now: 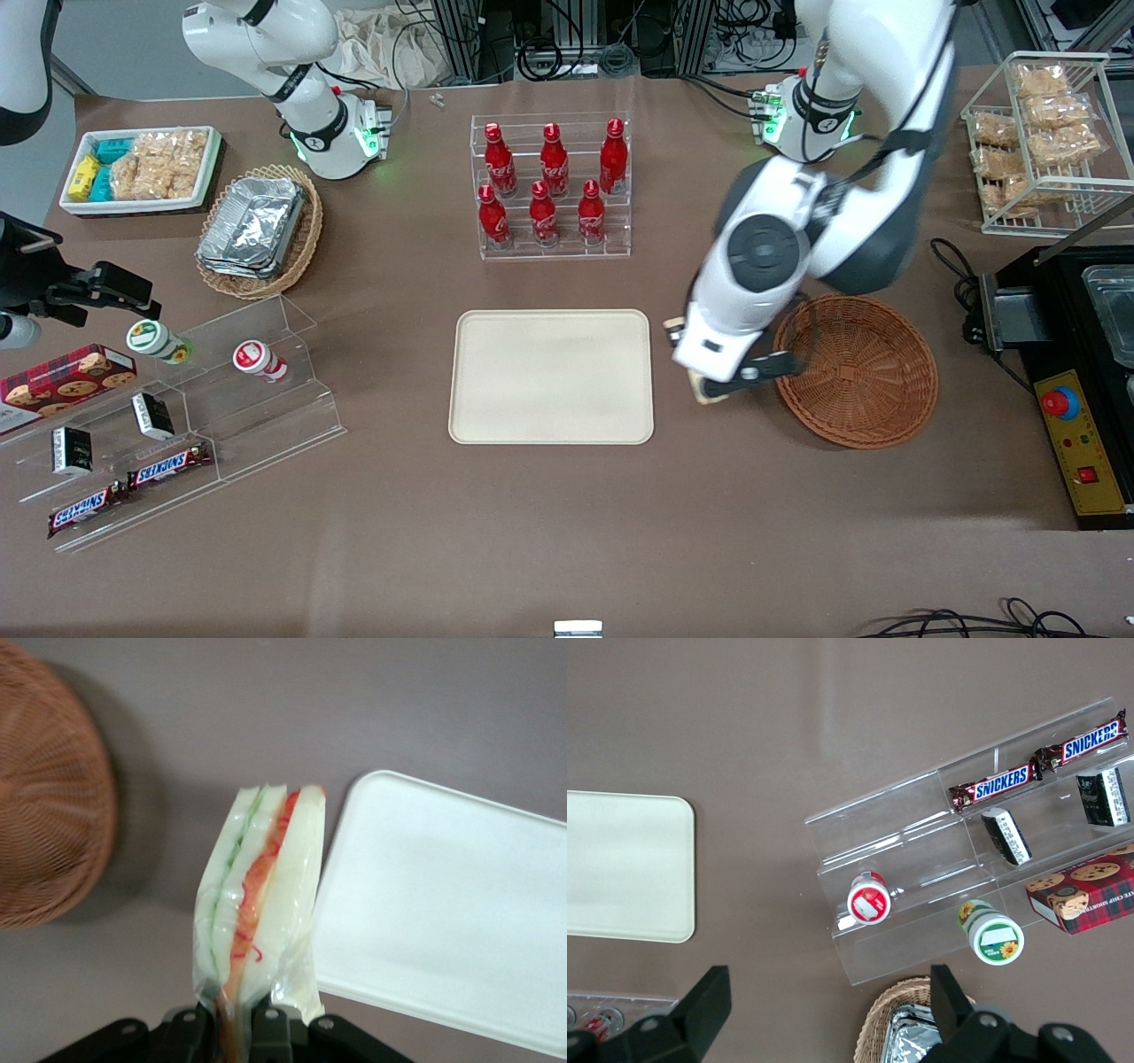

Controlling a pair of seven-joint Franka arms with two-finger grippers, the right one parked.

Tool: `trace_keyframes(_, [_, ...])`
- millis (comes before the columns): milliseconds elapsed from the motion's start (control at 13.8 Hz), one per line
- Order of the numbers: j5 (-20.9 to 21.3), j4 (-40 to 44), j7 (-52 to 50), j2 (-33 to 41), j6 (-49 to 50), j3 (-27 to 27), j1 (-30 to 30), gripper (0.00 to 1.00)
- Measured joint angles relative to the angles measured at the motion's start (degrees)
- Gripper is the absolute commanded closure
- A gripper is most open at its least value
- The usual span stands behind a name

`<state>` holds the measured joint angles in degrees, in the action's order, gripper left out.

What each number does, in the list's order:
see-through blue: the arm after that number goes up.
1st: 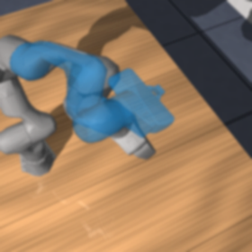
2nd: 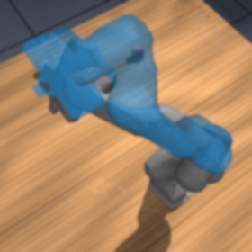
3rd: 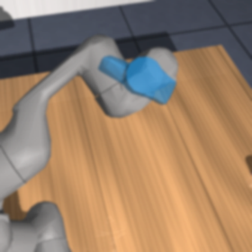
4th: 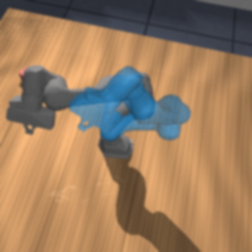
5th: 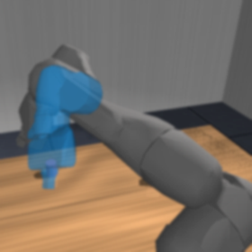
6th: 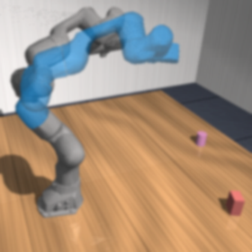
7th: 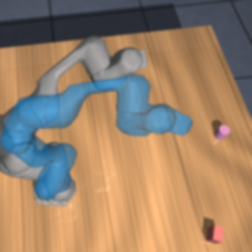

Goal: Place sandwich from basket to tray
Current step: 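Carry the held sandwich with the left gripper over the cream tray, then lower the sandwich onto the tray and open the left gripper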

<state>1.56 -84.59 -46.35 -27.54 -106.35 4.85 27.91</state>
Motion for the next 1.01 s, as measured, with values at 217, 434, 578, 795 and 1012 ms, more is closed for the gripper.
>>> trace_keyframes(217, [0.03,0.05,0.18,-7.11,-6.42,0.03,4.30,1.00])
trace_keyframes(434, [0.05,0.28,0.49,-12.51,-11.21,0.01,5.99,1.00])
trace_keyframes(578, [0.46,0.94,0.97,-14.12,-11.99,0.00,6.26,1.00])
trace_keyframes(795, [2.84,1.72,1.01,-15.25,-12.01,0.00,6.42,0.51])
trace_keyframes(1012, [3.23,2.68,1.05,-15.65,-12.02,0.00,6.44,0.00])
